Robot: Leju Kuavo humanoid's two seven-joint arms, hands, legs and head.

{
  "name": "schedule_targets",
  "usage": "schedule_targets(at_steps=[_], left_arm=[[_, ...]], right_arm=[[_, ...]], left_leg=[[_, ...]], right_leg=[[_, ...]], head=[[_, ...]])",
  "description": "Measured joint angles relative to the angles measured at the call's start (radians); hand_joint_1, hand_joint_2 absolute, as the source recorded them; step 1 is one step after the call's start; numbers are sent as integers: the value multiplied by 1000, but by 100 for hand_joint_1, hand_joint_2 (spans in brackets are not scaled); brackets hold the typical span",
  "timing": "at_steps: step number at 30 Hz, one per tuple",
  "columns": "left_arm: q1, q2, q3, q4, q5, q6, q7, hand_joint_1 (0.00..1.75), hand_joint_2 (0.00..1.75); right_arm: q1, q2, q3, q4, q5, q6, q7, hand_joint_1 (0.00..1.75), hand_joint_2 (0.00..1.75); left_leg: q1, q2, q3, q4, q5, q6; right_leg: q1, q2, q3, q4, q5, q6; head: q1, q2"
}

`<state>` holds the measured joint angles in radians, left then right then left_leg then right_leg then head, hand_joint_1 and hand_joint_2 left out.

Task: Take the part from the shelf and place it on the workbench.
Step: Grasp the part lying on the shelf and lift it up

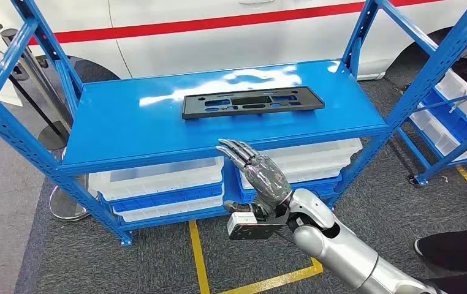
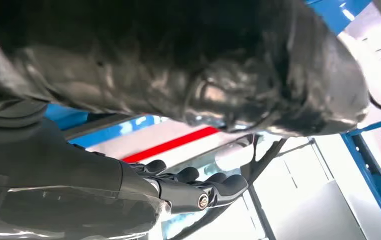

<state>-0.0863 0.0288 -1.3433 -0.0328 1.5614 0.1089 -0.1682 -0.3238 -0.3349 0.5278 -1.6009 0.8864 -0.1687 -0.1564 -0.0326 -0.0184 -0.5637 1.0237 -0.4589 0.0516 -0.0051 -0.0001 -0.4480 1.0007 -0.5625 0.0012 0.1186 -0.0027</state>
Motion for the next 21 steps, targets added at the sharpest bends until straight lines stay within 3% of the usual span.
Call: schedule_targets(at_steps=[4,11,21], left_arm=[[-4,-4,10,2,0,1,1,0,0],[-12,-7,8,5,0,-7,10,0,0],[-21,-7,-20,9,-11,-10,20,0,0]], right_arm=[[-2,-1,13,10,79,-34,24,0,0],[-55,-44,78,65,398,-132,136,0,0],[-97,-78,130,135,452,-174,183,0,0]], left_leg=[[0,0,0,0,0,0],[0,0,0,0,0,0],[0,0,0,0,0,0]], right_leg=[[0,0,0,0,0,0],[0,0,0,0,0,0],[0,0,0,0,0,0]], head=[[0,0],[0,0],[0,0]])
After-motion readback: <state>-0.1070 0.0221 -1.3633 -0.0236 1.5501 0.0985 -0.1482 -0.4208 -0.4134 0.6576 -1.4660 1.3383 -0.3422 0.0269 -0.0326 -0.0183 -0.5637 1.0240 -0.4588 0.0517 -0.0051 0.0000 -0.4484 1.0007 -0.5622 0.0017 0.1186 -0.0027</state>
